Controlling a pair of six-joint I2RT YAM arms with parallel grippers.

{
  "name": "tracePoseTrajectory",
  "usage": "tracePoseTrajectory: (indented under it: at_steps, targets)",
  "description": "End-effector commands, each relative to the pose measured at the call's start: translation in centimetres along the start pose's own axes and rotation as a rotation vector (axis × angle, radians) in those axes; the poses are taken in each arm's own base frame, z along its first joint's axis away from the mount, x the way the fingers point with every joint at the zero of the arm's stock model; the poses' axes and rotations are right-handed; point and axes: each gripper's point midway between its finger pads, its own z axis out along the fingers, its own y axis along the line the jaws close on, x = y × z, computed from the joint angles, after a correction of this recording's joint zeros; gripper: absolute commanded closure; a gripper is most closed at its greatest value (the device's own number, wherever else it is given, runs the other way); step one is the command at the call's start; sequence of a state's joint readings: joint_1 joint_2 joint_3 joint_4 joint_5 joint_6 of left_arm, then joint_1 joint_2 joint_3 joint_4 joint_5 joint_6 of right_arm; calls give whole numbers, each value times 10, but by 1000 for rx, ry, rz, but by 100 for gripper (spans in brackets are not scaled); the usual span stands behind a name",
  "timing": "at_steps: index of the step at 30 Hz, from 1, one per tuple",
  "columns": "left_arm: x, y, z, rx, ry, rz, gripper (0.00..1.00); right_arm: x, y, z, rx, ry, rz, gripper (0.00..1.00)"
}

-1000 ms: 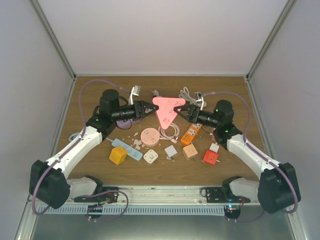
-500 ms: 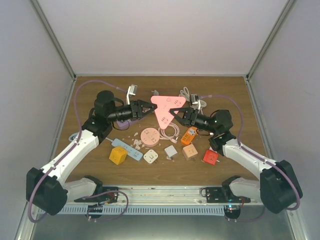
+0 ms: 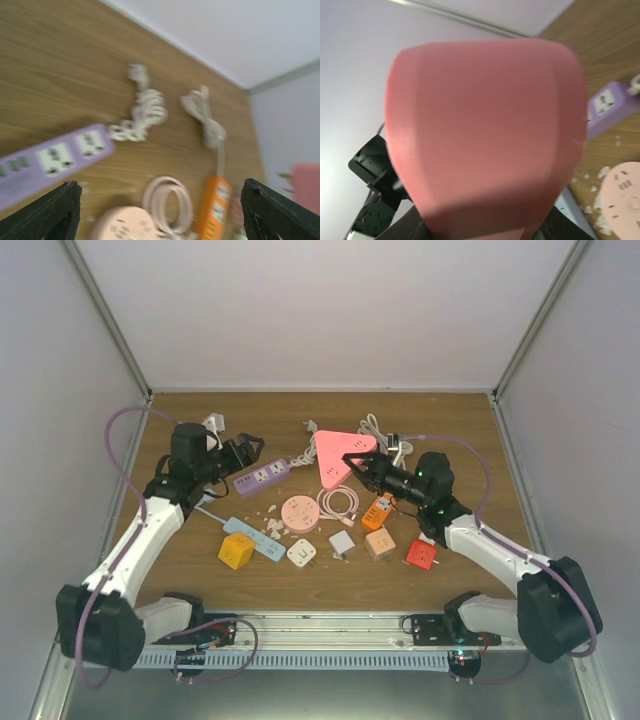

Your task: Insert the plug

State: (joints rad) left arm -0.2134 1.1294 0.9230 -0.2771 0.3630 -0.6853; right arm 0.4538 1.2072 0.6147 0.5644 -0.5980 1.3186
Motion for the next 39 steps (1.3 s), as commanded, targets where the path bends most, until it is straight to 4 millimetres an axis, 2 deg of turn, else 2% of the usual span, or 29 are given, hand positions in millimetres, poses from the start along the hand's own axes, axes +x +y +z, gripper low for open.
tracePoseTrajectory:
  at_steps: [1,4,7,11,16,19,22,27,34,39]
  targets:
    - [2,84,25,-267,22,11,13,-19,-20,8,117,-49,-36,99]
    - [11,123,44,-400,83,-17,17,-19,-32,14,145,-37,-18,99]
    - [19,151,54,-496,116,-40,19,-18,-42,20,165,-20,-8,99]
    - [23,177,59,-572,124,-23,18,-18,-56,30,203,11,-5,99]
    - [40,188,78,-503,232,-37,20,-19,-70,44,237,56,-10,99]
    - [42,191,83,-485,242,-44,24,-20,-75,48,248,67,-14,100]
    - [46,191,91,-443,273,-34,40,-20,-82,49,258,75,-8,100]
    - [54,182,105,-345,365,-20,55,-21,-92,48,276,72,6,99]
    - [72,152,112,-151,434,-103,56,-28,-104,41,302,39,34,99]
    - [92,130,128,-77,483,-120,56,-34,-113,33,322,12,66,99]
